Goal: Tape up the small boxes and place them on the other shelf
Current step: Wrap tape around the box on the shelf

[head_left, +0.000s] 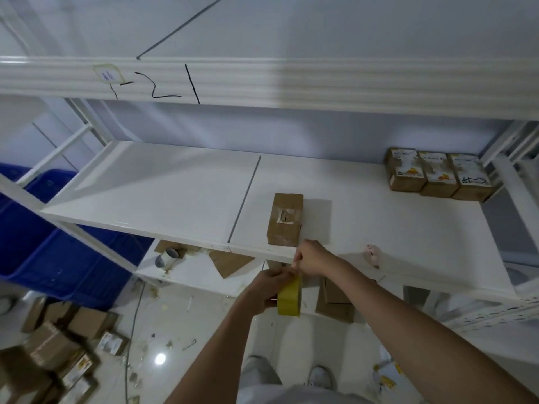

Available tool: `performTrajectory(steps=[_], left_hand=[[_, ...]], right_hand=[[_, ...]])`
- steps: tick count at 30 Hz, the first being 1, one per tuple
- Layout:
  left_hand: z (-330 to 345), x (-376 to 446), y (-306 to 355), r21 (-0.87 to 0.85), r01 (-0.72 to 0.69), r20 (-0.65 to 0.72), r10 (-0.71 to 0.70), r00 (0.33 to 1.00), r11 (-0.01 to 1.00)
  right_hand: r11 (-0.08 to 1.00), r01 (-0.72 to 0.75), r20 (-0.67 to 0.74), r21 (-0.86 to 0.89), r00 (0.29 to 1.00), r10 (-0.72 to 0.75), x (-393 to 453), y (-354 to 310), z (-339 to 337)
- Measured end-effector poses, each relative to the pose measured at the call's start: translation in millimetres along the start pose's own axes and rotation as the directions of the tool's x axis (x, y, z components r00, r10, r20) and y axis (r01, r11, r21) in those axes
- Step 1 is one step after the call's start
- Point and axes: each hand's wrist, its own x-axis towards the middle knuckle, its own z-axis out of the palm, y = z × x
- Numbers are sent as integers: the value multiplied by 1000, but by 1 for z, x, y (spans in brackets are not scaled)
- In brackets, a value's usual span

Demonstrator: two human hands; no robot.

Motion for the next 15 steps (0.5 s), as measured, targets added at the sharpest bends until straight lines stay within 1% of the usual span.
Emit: performTrajectory(steps=[2,4,7,11,15], left_hand=[[-14,3,2,23,-2,-33,3,999,1000],[-31,5,5,54,-2,-36,4,999,999],[-61,4,7,72,8,-26,-6,1000,997],[-104,12,7,122,4,-58,3,998,992],[-137,22,8,52,47,-53,-44,998,998]], right_hand=[[998,28,-16,-56,999,-29,5,-16,7],[994,49,-24,-94,998,-52,9,-32,16],[992,49,-38,-113,998,-53,18,-54,29],[984,44,-74,-172,996,-58,42,-93,40],[977,-1,-99,-214,995,-21,64,-121,48]])
